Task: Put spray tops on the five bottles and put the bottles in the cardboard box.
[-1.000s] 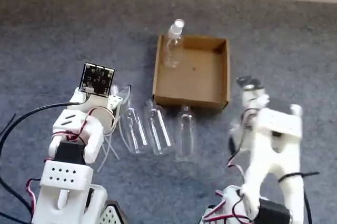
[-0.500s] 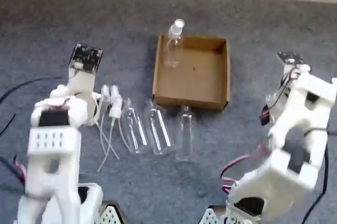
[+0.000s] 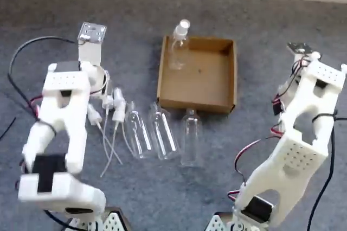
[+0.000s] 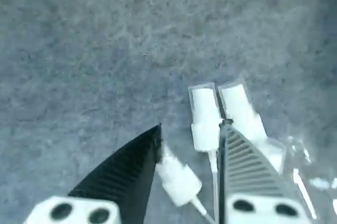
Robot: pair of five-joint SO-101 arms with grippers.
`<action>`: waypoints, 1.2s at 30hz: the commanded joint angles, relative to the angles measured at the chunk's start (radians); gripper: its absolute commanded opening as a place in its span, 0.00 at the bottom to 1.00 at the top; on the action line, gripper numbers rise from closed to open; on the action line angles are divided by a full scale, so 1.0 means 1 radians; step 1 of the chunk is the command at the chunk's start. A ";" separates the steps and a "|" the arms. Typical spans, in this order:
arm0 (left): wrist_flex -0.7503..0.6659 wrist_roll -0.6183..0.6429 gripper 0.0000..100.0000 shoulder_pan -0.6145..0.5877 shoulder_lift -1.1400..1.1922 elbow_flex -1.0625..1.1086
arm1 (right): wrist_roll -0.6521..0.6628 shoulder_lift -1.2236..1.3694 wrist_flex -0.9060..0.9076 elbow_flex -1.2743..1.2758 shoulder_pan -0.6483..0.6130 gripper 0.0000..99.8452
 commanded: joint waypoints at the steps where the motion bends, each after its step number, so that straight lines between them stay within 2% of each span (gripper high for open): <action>1: 0.009 0.023 0.16 0.005 0.116 -0.107 | 0.009 -0.010 0.051 -0.042 -0.019 0.12; 12: 0.009 0.018 0.15 0.031 0.265 -0.131 | 0.009 -0.010 0.079 -0.042 -0.018 0.17; 18: 0.003 0.023 0.04 0.059 0.285 -0.139 | 0.005 -0.013 0.082 -0.042 -0.018 0.16; 22: 0.011 0.025 0.03 0.059 0.243 -0.168 | 0.008 -0.012 0.166 -0.104 -0.028 0.17; 26: 0.044 0.051 0.03 0.059 0.173 -0.205 | 0.002 -0.008 0.245 -0.232 -0.033 0.24; 29: 0.098 0.058 0.03 0.059 0.119 -0.246 | 0.002 -0.012 0.252 -0.286 -0.033 0.27; 36: 0.118 0.060 0.03 0.059 0.044 -0.262 | -0.012 -0.005 0.229 -0.303 -0.065 0.28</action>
